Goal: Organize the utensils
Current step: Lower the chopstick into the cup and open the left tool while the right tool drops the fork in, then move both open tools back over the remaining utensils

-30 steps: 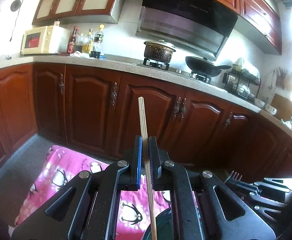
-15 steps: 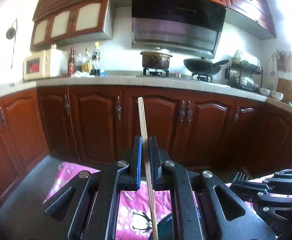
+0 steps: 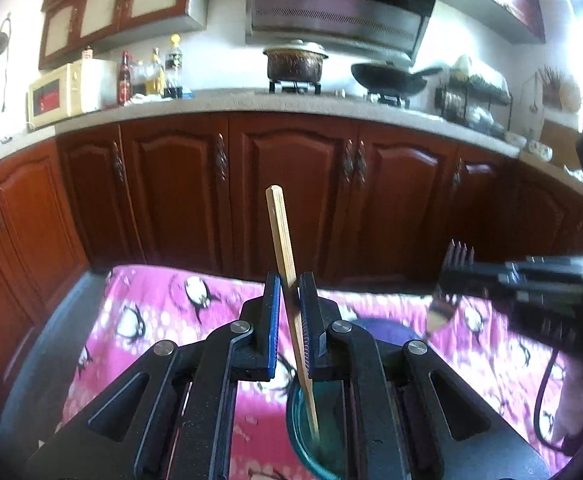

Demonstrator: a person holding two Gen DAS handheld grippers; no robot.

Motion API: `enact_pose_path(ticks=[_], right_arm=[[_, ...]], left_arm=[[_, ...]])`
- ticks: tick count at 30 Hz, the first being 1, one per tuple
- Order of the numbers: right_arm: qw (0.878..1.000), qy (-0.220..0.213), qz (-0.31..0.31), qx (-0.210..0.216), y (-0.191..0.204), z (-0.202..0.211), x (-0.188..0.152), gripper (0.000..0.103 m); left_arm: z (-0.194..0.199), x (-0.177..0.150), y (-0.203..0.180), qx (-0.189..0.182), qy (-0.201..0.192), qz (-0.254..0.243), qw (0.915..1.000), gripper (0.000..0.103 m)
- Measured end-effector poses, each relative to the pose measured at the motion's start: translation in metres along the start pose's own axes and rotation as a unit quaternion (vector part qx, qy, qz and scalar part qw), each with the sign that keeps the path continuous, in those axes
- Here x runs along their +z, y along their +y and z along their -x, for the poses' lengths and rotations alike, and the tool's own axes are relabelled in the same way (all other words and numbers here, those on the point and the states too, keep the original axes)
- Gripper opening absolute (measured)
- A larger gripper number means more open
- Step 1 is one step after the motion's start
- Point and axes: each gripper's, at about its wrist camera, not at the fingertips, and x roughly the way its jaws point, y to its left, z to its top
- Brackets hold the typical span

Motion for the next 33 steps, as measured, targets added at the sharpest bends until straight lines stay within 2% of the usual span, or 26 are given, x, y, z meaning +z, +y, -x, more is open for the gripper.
enact_pose_path(ticks=[4, 6, 7, 8, 9, 20, 29, 33], right_arm=[[1.000, -0.003, -0.013, 0.006, -0.002, 0.003, 0.001, 0.005], [1.000, -0.003, -0.016, 0.004, -0.002, 0.006, 0.000, 0.012], [1.000, -0.004, -0.018, 0.004, -0.002, 0.009, -0.001, 0.016], [1.000, -0.004, -0.020, 0.004, -0.002, 0.011, -0.002, 0.024], [1.000, -0.006, -0.023, 0.004, -0.002, 0.014, -0.003, 0.028], [1.000, -0.013, -0.026, 0.002, 0.005, 0.046, -0.014, 0.030], [0.999, -0.011, -0.046, -0.010, -0.005, 0.084, -0.048, 0.035], [0.998, 0.003, -0.056, -0.025, -0.014, 0.097, -0.074, 0.037]], left_arm=[[0.000, -0.004, -0.002, -0.003, 0.020, 0.000, 0.9998, 0.011], [0.001, -0.007, -0.001, -0.005, 0.030, 0.004, 0.9995, 0.025], [0.002, -0.008, 0.000, -0.007, 0.036, 0.008, 0.9993, 0.030], [0.003, -0.009, 0.001, -0.007, 0.039, 0.009, 0.9992, 0.034], [0.005, -0.009, 0.001, -0.007, 0.041, 0.009, 0.9991, 0.035], [0.031, -0.011, 0.001, -0.003, 0.055, 0.019, 0.9983, 0.051], [0.057, -0.020, -0.006, -0.019, 0.073, 0.022, 0.9969, 0.052], [0.069, -0.027, -0.013, -0.029, 0.078, 0.020, 0.9963, 0.052]])
